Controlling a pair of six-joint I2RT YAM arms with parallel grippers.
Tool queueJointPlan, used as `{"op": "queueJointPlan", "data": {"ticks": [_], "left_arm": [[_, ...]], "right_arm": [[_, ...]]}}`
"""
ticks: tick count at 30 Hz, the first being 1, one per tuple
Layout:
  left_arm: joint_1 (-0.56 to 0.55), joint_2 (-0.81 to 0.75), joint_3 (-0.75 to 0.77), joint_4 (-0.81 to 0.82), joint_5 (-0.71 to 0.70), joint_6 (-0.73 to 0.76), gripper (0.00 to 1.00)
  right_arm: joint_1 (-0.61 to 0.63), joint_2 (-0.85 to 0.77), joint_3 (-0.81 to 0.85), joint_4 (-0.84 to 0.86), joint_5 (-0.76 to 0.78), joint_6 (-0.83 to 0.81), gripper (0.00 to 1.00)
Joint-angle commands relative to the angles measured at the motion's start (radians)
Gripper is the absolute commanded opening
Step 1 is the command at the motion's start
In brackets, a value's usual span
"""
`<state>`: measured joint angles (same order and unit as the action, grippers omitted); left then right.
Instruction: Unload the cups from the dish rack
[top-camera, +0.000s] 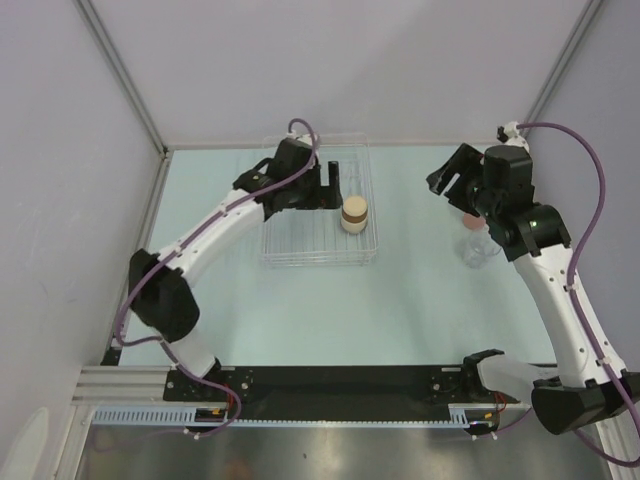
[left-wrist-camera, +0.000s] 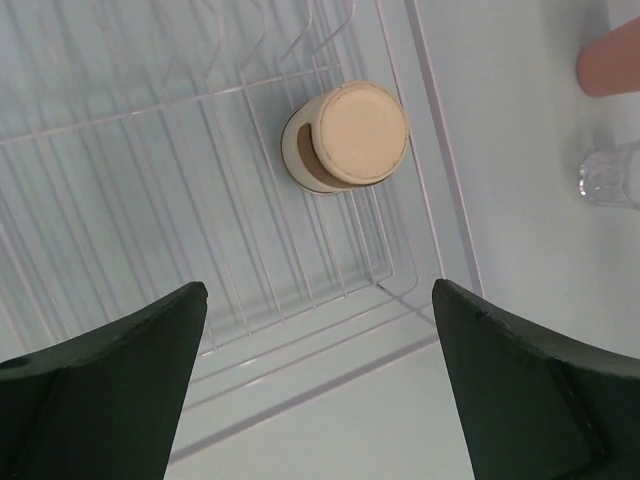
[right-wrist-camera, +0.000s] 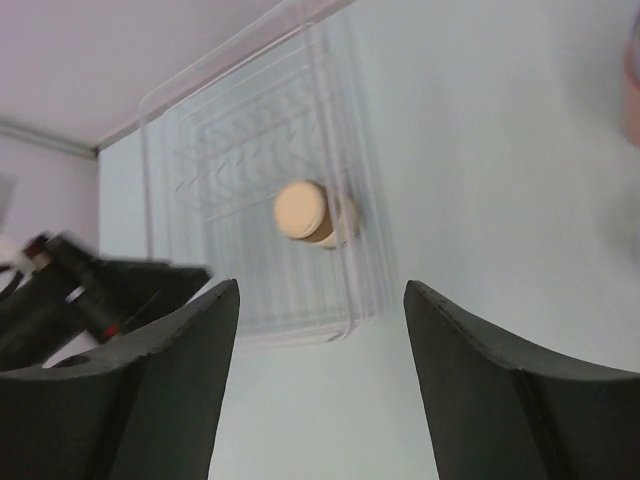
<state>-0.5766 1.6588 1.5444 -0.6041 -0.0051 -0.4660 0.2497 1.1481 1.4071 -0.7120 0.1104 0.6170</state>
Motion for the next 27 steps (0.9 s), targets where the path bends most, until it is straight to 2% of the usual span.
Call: {"op": "queueJointPlan", "data": {"ticks": [1, 9, 16, 27], "left_arm": [[-0.038, 0.149, 0.166, -0.100, -0.110, 0.082, 1.00], [-0.069, 0.332, 0.282, -0.094, -0.121, 0.102, 1.00], [-0.121, 0.433, 0.414, -0.079, -0.145, 0.141, 1.00], [-0.137, 0.519, 0.502, -0.057, -0.164, 0.136, 1.00]], "right_arm": [[0.083, -0.050, -0.005, 0.031, -0.069, -0.003, 0.72], [0.132, -0.143, -0.138, 0.023, -0.129, -0.010, 0.72], [0.155, -0.143, -0.125, 0.013, -0.155, -0.014, 0.72], [0.172, -0.125, -0.108, 0.006, -0.184, -0.040, 0.71]]}}
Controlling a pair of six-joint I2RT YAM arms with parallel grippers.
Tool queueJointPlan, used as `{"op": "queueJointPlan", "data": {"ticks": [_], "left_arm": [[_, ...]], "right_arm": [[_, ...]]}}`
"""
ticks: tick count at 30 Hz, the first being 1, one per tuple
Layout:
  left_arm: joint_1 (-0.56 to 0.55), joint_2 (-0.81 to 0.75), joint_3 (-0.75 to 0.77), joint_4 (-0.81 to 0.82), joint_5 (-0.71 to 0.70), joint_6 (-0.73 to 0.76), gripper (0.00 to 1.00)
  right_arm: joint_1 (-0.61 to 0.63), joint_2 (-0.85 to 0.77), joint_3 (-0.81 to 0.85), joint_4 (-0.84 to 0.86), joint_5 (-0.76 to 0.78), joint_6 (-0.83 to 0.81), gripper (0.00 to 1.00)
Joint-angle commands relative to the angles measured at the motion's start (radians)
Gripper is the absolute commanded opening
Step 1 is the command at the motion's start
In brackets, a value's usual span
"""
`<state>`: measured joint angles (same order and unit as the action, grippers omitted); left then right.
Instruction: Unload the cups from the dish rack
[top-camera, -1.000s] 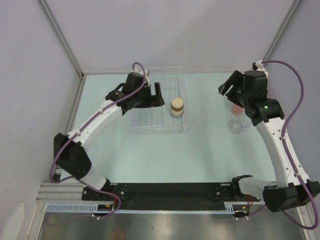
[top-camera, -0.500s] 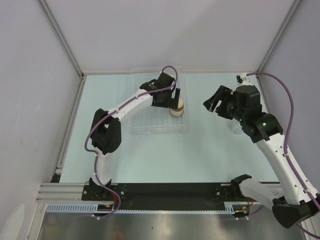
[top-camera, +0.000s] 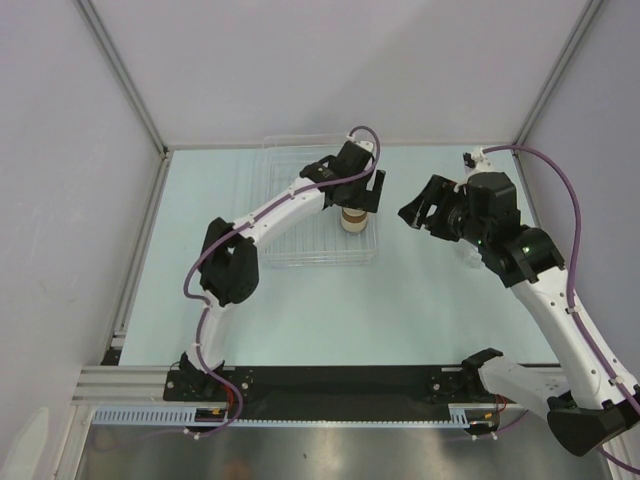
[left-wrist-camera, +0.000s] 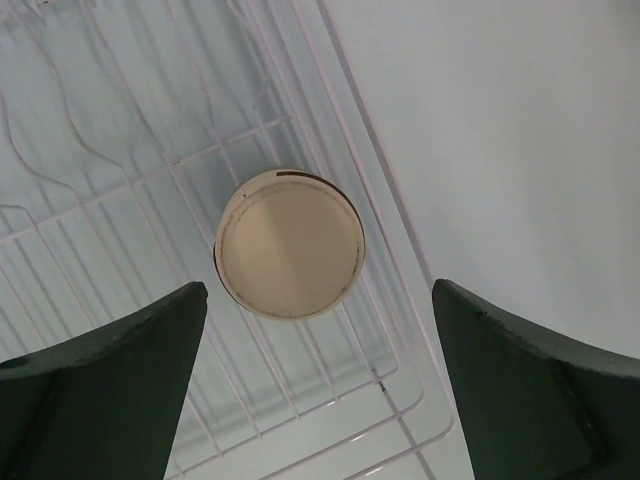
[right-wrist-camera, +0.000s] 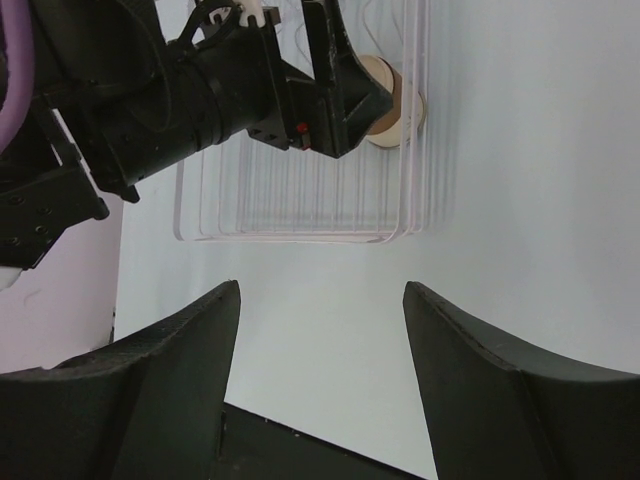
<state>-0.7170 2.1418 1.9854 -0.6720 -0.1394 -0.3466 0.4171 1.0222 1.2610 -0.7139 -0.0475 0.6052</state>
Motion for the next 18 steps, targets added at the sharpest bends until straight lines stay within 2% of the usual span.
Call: {"op": "queueJointPlan", "data": {"ticks": [1, 11, 18], "left_arm": [[0.004, 0.043, 0.067, 0.003, -0.035, 0.018, 1.00], [0.005, 0.075, 0.099, -0.017, -0.104, 0.020, 1.00], [0.011, 0.130, 0.138, -0.021, -0.086, 0.024, 1.00]], "right_arm": [[0.005, 0.003, 0.038, 0.008, -0.028, -0.035, 0.72], [0.005, 0.022, 0.037, 0.031, -0.054, -0.051, 0.71], [0.005, 0.019, 0.018, 0.039, -0.058, -0.044, 0.71]]}}
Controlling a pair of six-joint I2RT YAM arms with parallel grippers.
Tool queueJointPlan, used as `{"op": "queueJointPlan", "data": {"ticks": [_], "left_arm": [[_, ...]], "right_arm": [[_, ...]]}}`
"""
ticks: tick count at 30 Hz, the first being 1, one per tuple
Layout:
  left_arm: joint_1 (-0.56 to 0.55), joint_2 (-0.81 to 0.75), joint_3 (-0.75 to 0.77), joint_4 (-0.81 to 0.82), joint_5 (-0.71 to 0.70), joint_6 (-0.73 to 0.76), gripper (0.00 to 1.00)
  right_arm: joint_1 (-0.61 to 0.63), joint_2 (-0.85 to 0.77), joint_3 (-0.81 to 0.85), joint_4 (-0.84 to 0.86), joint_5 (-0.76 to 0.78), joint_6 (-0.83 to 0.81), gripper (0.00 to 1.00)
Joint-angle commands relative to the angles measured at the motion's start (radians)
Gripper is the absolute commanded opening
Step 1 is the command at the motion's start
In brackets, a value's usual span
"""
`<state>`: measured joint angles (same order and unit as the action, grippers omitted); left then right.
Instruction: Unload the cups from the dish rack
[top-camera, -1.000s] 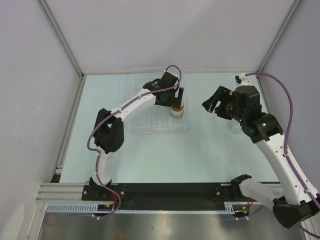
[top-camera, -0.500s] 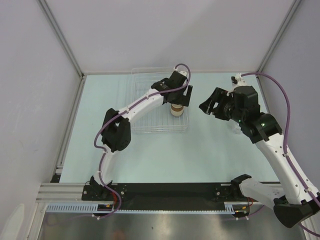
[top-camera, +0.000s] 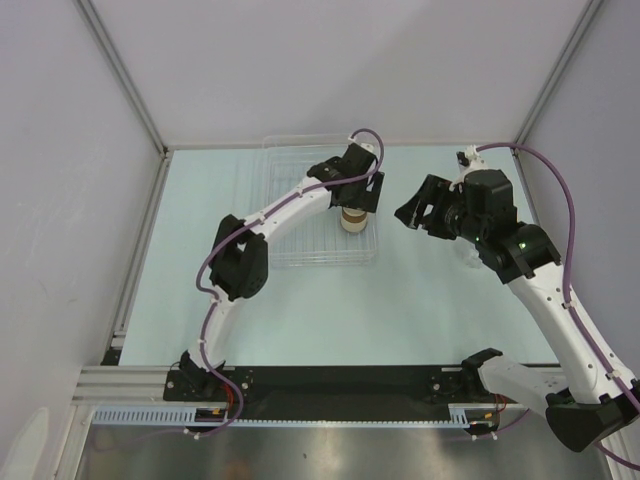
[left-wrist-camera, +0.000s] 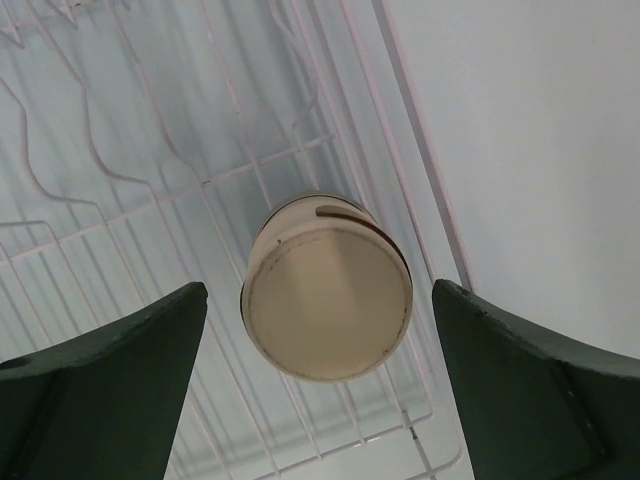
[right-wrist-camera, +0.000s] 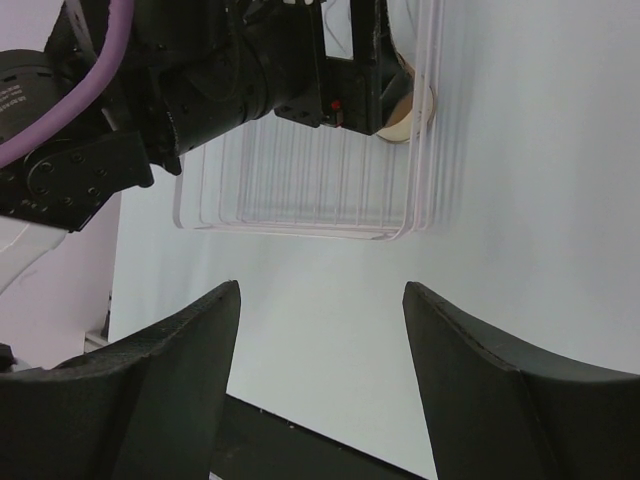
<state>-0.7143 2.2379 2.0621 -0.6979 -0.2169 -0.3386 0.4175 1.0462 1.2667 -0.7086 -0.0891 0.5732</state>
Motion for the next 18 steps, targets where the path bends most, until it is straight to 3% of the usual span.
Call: {"op": "queueJointPlan", "data": {"ticks": [1, 6, 9, 12, 13, 15, 16, 18], "left_arm": [[0.007, 0.041, 0.064, 0.005, -0.006, 0.015, 1.00], [0.010, 0.065, 0.072, 0.003, 0.010, 0.000, 1.00], [0.010, 0.060, 0.061, 0.005, 0.010, -0.002, 0.92], [0.010, 0.049, 0.053, 0.003, 0.008, 0.000, 0.72], [0.010, 0.046, 0.052, 0.005, 0.007, 0.001, 0.57], [0.009, 0.040, 0.044, 0.001, 0.001, 0.004, 0.41], [0.010, 0.034, 0.041, 0.003, 0.001, 0.007, 0.25], [0.009, 0.029, 0.038, 0.001, -0.004, 0.007, 0.07]], "right_arm": [[0.004, -0.005, 0.010, 0.034, -0.017, -0.012, 0.71], [0.004, -0.006, 0.005, 0.021, -0.001, -0.018, 0.71], [0.004, -0.006, 0.000, 0.027, 0.002, -0.016, 0.71], [0.006, -0.006, -0.012, 0.038, -0.004, -0.007, 0.71], [0.006, -0.006, -0.016, 0.043, -0.009, -0.004, 0.71], [0.004, -0.008, -0.027, 0.051, -0.014, 0.007, 0.71], [0.004, -0.009, -0.030, 0.055, -0.014, 0.007, 0.71], [0.004, -0.014, -0.038, 0.058, -0.014, 0.013, 0.71]]}}
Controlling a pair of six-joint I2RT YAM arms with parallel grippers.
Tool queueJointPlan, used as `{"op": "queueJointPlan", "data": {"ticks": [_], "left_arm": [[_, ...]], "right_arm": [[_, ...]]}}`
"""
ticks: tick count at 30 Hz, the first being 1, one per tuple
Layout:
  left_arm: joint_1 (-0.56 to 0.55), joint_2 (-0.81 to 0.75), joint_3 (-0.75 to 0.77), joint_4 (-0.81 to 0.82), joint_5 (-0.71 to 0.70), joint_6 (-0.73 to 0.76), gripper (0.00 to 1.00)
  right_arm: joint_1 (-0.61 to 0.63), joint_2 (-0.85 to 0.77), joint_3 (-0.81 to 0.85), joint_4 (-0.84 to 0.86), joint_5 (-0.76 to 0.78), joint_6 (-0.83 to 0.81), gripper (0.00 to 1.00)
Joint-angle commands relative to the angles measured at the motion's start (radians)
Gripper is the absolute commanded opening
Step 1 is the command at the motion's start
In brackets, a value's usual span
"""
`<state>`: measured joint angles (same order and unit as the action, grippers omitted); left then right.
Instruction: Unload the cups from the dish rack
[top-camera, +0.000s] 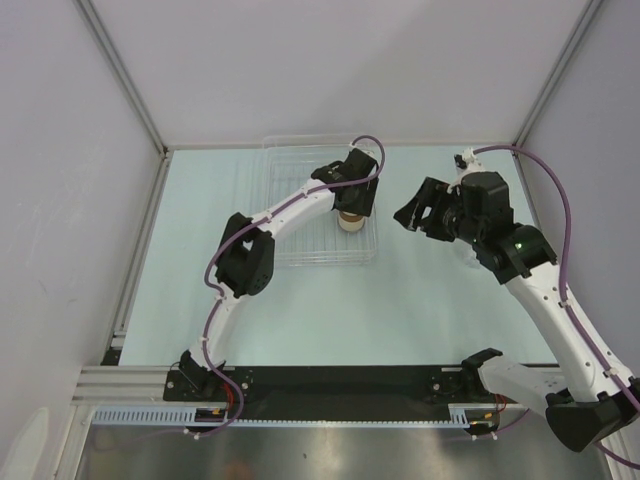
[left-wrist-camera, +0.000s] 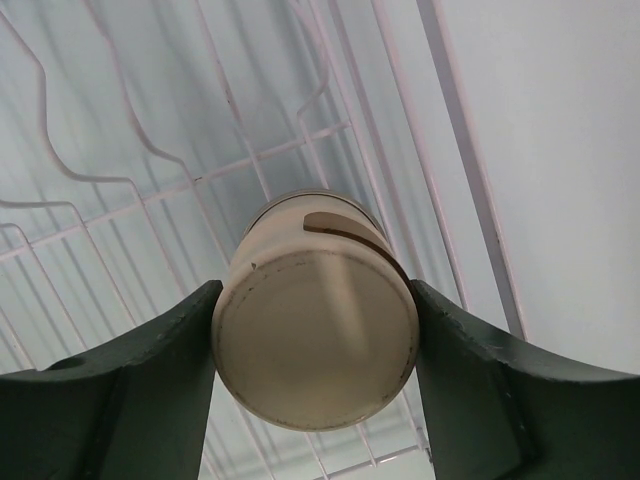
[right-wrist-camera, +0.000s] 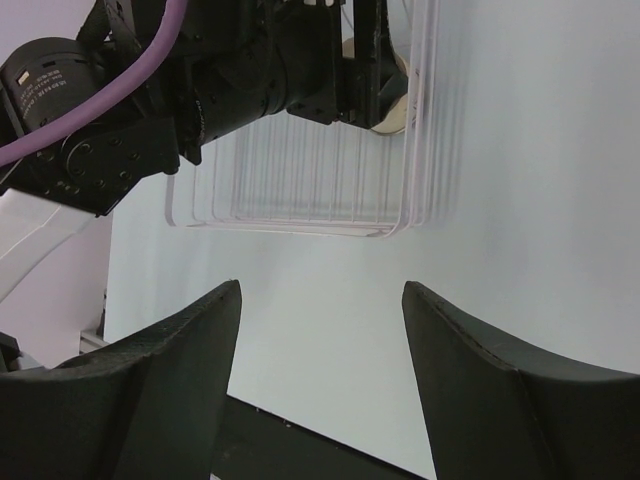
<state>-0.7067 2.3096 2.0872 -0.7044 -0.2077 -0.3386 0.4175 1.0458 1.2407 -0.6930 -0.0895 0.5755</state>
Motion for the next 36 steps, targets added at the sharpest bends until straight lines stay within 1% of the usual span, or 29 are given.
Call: {"op": "queueJointPlan", "data": {"ticks": [1, 7, 14, 15, 17, 18, 19, 20, 21, 22, 23, 24, 25, 26, 28, 29, 31, 32, 33, 34, 35, 36], "left_arm": [[0.001, -0.055, 0.010, 0.008, -0.015, 0.001, 0.00], [0.000, -0.125, -0.027, 0.026, -0.047, -0.013, 0.00], [-0.002, -0.323, -0.035, 0.026, -0.055, -0.030, 0.00], [0.001, -0.378, -0.036, 0.025, -0.045, -0.033, 0.00], [0.010, -0.429, -0.048, 0.026, -0.003, -0.045, 0.00], [0.016, -0.487, -0.064, 0.031, 0.016, -0.054, 0.00], [0.026, -0.516, -0.085, 0.040, 0.080, -0.086, 0.00], [0.048, -0.554, -0.154, 0.083, 0.118, -0.105, 0.01], [0.064, -0.634, -0.203, 0.117, 0.167, -0.128, 0.00], [0.079, -0.688, -0.260, 0.159, 0.263, -0.181, 0.00], [0.110, -0.738, -0.397, 0.271, 0.324, -0.212, 0.00], [0.125, -0.847, -0.471, 0.339, 0.371, -0.271, 0.00], [0.137, -0.896, -0.546, 0.412, 0.414, -0.301, 0.00], [0.162, -0.938, -0.676, 0.540, 0.501, -0.331, 0.00], [0.184, -1.024, -0.772, 0.626, 0.582, -0.414, 0.01], [0.202, -1.045, -0.849, 0.694, 0.646, -0.437, 0.00], [0.216, -1.100, -0.935, 0.794, 0.712, -0.520, 0.00], [0.231, -1.116, -1.028, 0.912, 0.738, -0.554, 0.00], [0.236, -1.130, -1.077, 0.977, 0.784, -0.633, 0.00], [0.240, -1.144, -1.126, 1.047, 0.803, -0.676, 0.00], [0.246, -1.153, -1.215, 1.197, 0.826, -0.721, 0.00], [0.246, -1.153, -1.254, 1.267, 0.855, -0.805, 0.01]], "right_arm": [[0.004, -0.016, -0.014, 0.044, -0.012, 0.012, 0.71], [0.004, -0.041, -0.023, 0.035, 0.016, 0.011, 0.70], [0.004, -0.049, 0.000, 0.041, 0.045, 0.012, 0.70], [0.004, -0.047, 0.003, 0.046, 0.043, 0.017, 0.71], [0.004, -0.047, 0.000, 0.070, 0.040, 0.029, 0.71], [0.004, -0.047, -0.003, 0.079, 0.037, 0.035, 0.71], [0.004, -0.046, -0.006, 0.099, 0.028, 0.044, 0.71], [0.003, -0.047, -0.009, 0.108, 0.022, 0.049, 0.71], [0.004, -0.044, -0.012, 0.118, 0.017, 0.053, 0.70], [0.004, -0.046, -0.012, 0.136, 0.008, 0.055, 0.70], [0.004, -0.044, -0.012, 0.142, 0.007, 0.060, 0.70], [0.004, -0.044, -0.012, 0.156, 0.007, 0.058, 0.70], [0.006, -0.047, -0.014, 0.164, 0.004, 0.060, 0.70], [0.007, -0.047, -0.014, 0.174, -0.001, 0.061, 0.70], [0.007, -0.049, -0.021, 0.211, -0.024, 0.064, 0.70], [0.006, -0.049, -0.024, 0.228, -0.032, 0.073, 0.70], [0.006, -0.053, -0.043, 0.286, -0.068, 0.089, 0.70], [0.006, -0.053, -0.053, 0.309, -0.085, 0.098, 0.70], [0.007, -0.055, -0.064, 0.361, -0.125, 0.122, 0.70], [0.006, -0.059, -0.095, 0.392, -0.148, 0.138, 0.70], [0.007, -0.059, -0.112, 0.420, -0.170, 0.155, 0.70], [0.007, -0.064, -0.127, 0.473, -0.208, 0.185, 0.70]]}}
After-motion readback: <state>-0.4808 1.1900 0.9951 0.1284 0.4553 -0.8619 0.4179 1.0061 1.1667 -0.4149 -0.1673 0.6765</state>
